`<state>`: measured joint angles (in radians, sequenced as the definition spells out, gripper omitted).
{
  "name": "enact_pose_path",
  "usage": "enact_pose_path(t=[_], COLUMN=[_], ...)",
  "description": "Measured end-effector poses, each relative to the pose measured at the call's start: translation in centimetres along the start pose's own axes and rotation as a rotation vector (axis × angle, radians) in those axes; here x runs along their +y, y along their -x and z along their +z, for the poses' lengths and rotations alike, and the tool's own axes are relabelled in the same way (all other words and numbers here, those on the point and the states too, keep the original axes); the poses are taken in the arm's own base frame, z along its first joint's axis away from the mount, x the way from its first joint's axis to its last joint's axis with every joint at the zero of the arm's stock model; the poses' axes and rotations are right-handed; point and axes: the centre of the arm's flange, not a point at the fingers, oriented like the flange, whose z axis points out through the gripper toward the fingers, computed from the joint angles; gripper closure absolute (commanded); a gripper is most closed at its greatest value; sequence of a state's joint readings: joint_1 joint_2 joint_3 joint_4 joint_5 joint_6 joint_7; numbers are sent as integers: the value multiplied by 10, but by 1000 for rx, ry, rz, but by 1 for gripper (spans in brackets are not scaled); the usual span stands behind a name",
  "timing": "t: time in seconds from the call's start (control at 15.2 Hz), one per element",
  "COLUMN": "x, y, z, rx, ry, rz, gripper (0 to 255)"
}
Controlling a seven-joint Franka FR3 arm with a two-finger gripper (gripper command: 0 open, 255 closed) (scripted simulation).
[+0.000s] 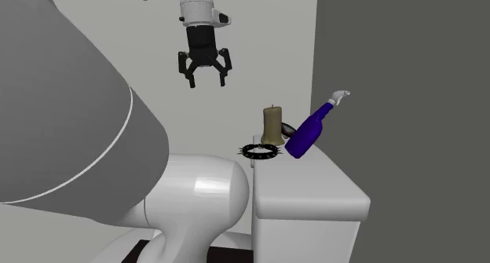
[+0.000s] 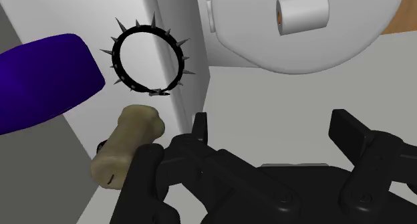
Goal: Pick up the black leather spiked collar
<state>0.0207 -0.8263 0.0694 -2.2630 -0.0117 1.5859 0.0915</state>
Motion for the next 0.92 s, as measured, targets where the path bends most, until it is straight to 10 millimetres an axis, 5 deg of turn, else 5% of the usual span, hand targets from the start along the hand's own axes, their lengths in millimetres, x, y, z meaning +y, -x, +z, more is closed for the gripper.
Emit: enact_pose_path(t=[0.2,0.92], x=[8,89], y=[-3,-33], z=[11,139], rx=[-17,-163], ry=[-5,-51], rz=[6,57], gripper=[0,0])
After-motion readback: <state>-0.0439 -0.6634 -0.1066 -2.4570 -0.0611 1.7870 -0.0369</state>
